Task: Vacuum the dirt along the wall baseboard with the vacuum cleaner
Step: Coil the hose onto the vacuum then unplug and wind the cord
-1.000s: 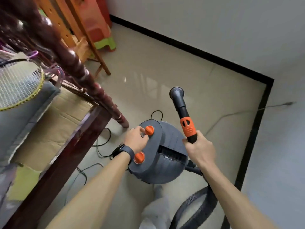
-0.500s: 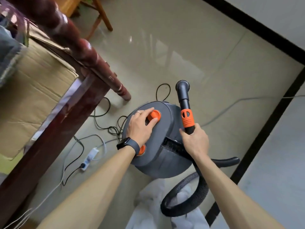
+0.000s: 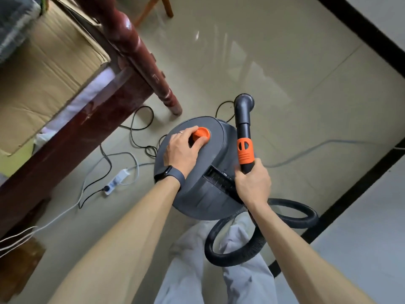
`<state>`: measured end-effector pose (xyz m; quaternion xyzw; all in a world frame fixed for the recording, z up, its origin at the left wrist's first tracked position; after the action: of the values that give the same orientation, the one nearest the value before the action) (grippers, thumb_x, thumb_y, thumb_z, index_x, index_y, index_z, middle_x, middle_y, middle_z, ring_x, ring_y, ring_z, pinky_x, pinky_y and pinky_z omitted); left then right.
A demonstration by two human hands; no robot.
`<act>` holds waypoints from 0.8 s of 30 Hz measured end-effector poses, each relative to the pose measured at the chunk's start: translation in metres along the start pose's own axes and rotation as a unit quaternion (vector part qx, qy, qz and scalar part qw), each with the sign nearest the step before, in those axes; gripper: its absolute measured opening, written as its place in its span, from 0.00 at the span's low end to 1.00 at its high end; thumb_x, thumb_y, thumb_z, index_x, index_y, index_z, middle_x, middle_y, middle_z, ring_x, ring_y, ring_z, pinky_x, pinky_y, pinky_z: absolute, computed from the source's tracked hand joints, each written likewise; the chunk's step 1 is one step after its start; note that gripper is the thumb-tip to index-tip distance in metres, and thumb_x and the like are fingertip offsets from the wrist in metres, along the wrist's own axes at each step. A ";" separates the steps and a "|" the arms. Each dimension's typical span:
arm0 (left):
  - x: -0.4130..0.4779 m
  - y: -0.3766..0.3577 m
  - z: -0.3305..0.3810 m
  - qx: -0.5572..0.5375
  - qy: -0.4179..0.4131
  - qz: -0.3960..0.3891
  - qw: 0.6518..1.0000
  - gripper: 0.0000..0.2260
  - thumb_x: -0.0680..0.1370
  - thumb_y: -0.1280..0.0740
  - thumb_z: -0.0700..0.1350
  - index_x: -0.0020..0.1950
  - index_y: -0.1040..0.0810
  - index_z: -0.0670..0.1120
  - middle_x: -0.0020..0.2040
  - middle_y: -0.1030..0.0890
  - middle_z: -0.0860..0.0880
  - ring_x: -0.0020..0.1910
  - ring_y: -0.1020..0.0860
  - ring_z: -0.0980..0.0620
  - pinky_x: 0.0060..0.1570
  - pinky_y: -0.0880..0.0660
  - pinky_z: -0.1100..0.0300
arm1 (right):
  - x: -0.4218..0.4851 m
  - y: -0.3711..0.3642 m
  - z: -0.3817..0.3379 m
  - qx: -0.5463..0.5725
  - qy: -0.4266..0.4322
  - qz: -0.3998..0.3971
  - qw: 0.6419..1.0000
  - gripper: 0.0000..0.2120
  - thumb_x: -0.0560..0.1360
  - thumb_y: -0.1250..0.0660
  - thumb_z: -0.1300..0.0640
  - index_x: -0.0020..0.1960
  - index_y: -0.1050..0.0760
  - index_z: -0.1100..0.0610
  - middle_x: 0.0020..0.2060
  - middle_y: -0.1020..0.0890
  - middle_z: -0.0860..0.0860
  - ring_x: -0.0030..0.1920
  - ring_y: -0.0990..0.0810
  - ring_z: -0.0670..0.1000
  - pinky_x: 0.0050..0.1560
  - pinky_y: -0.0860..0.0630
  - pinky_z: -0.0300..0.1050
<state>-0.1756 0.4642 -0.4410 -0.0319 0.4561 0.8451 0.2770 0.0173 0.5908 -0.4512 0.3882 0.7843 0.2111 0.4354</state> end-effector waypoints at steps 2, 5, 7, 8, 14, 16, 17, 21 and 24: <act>-0.011 0.008 0.001 0.018 -0.004 0.008 1.000 0.18 0.80 0.36 0.55 0.70 0.28 0.57 0.61 0.21 0.51 0.62 0.28 0.49 0.56 0.32 0.58 | -0.007 0.002 0.001 0.007 0.008 -0.041 0.999 0.11 0.77 0.32 0.50 0.45 0.32 0.53 0.39 0.21 0.52 0.42 0.24 0.60 0.42 0.33 0.50; -0.048 0.034 -0.021 -0.047 0.086 0.098 0.990 0.19 0.79 0.36 0.49 0.69 0.31 0.56 0.64 0.23 0.49 0.62 0.27 0.47 0.55 0.31 0.56 | -0.024 0.005 -0.001 0.012 0.011 -0.071 0.997 0.10 0.76 0.31 0.51 0.45 0.33 0.53 0.36 0.22 0.49 0.40 0.23 0.58 0.42 0.31 0.50; -0.081 0.041 -0.048 -0.093 0.174 0.109 0.974 0.18 0.79 0.36 0.47 0.69 0.31 0.52 0.67 0.24 0.49 0.65 0.26 0.46 0.56 0.33 0.59 | -0.034 0.005 -0.002 0.018 0.009 -0.081 0.996 0.11 0.76 0.31 0.49 0.46 0.33 0.52 0.37 0.22 0.49 0.41 0.22 0.58 0.44 0.26 0.52; -0.097 0.040 -0.058 -0.095 0.200 0.087 0.971 0.18 0.79 0.36 0.47 0.69 0.31 0.51 0.68 0.25 0.49 0.66 0.27 0.47 0.58 0.32 0.58 | -0.038 0.004 -0.002 0.021 0.011 -0.087 0.996 0.12 0.76 0.30 0.48 0.46 0.32 0.51 0.37 0.22 0.49 0.41 0.22 0.58 0.45 0.26 0.53; -0.121 0.029 -0.066 -0.044 0.163 0.029 0.985 0.18 0.79 0.35 0.54 0.69 0.27 0.55 0.67 0.23 0.52 0.66 0.27 0.48 0.61 0.30 0.55 | -0.045 -0.013 0.008 0.007 0.045 -0.080 0.996 0.11 0.78 0.31 0.48 0.50 0.31 0.53 0.37 0.23 0.48 0.43 0.23 0.61 0.46 0.28 0.52; -0.116 0.030 -0.062 -0.010 0.164 0.052 0.985 0.12 0.79 0.35 0.56 0.59 0.23 0.55 0.59 0.21 0.52 0.60 0.25 0.47 0.55 0.28 0.55 | -0.044 -0.017 0.013 0.005 0.045 -0.064 0.997 0.12 0.79 0.31 0.48 0.50 0.31 0.53 0.35 0.24 0.46 0.42 0.23 0.60 0.45 0.30 0.51; -0.114 0.030 -0.061 0.000 0.176 0.061 0.982 0.10 0.79 0.35 0.56 0.54 0.22 0.53 0.56 0.22 0.52 0.58 0.25 0.48 0.52 0.28 0.55 | -0.043 -0.018 0.015 0.003 0.046 -0.060 0.997 0.12 0.79 0.31 0.47 0.50 0.31 0.53 0.35 0.24 0.45 0.41 0.24 0.59 0.45 0.31 0.50; -0.101 0.027 -0.054 0.052 0.238 0.073 0.967 0.15 0.81 0.41 0.57 0.46 0.24 0.48 0.57 0.25 0.48 0.60 0.28 0.46 0.48 0.33 0.56 | -0.043 -0.020 0.015 0.003 0.050 -0.060 0.997 0.12 0.79 0.31 0.47 0.50 0.31 0.53 0.36 0.24 0.45 0.39 0.24 0.56 0.45 0.32 0.49; -0.093 0.023 -0.046 0.086 0.263 0.050 0.960 0.19 0.82 0.45 0.53 0.58 0.21 0.42 0.65 0.28 0.46 0.65 0.31 0.44 0.53 0.31 0.52 | -0.043 -0.018 0.014 0.002 0.052 -0.059 0.997 0.12 0.79 0.31 0.48 0.51 0.31 0.54 0.36 0.24 0.46 0.39 0.25 0.56 0.44 0.32 0.49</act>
<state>-0.1174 0.3770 -0.4221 -0.2065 0.5846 0.7773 0.1067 0.0353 0.5457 -0.4488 0.3305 0.8282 0.2028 0.4046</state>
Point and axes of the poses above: each hand's wrist, its own x-axis towards the middle knuckle, its own y-axis out of the back of the hand, z = x × y, the point moved 5 cm from there along x, towards the middle knuckle
